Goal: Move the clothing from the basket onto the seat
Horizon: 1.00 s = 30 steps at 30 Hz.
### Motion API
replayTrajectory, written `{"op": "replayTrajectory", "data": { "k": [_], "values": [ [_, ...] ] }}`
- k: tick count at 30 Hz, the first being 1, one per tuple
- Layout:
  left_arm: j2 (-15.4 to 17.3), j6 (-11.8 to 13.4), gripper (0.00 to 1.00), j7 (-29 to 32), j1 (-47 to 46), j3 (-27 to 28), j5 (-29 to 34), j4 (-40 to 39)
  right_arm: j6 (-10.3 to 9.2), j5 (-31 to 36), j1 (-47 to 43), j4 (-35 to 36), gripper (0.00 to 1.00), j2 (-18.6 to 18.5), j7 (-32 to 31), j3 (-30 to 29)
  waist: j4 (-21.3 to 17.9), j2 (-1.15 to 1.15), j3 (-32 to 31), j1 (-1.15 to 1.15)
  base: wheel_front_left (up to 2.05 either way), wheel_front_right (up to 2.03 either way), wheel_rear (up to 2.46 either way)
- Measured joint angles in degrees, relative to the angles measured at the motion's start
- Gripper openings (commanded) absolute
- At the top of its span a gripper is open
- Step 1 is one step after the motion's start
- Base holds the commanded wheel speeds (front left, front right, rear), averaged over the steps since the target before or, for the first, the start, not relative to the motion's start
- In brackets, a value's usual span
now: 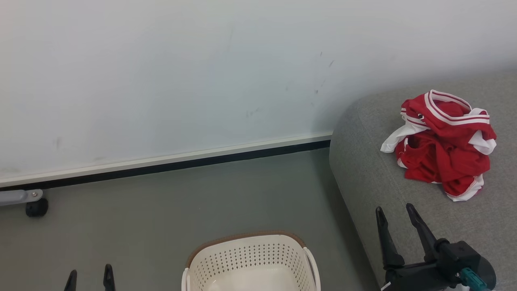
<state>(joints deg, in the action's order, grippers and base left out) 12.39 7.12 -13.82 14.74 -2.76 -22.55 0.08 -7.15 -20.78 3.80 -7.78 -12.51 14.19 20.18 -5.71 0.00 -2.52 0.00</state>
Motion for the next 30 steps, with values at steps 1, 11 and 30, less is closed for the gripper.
{"op": "replayTrajectory", "data": {
  "k": [1,11,30],
  "values": [
    [0.00,0.00,1.00,0.00,0.00,0.02,0.38,0.01,0.00,0.18,-0.02,0.05,1.00,0.04,-0.01,-0.10,0.01,0.00,0.03,0.00,0.00,0.00,0.00],
    [0.00,0.00,1.00,0.10,-0.02,0.05,0.87,0.02,0.00,1.18,-0.74,0.47,1.00,0.66,-0.53,-1.04,0.06,0.00,0.25,0.00,0.00,0.00,0.00],
    [-3.01,-1.18,0.00,2.41,-0.43,0.40,-5.55,4.64,1.15,-4.87,-3.30,-3.65,0.00,2.54,-2.60,-3.42,0.66,0.00,0.61,0.01,0.00,0.00,0.00]
  ]
}}
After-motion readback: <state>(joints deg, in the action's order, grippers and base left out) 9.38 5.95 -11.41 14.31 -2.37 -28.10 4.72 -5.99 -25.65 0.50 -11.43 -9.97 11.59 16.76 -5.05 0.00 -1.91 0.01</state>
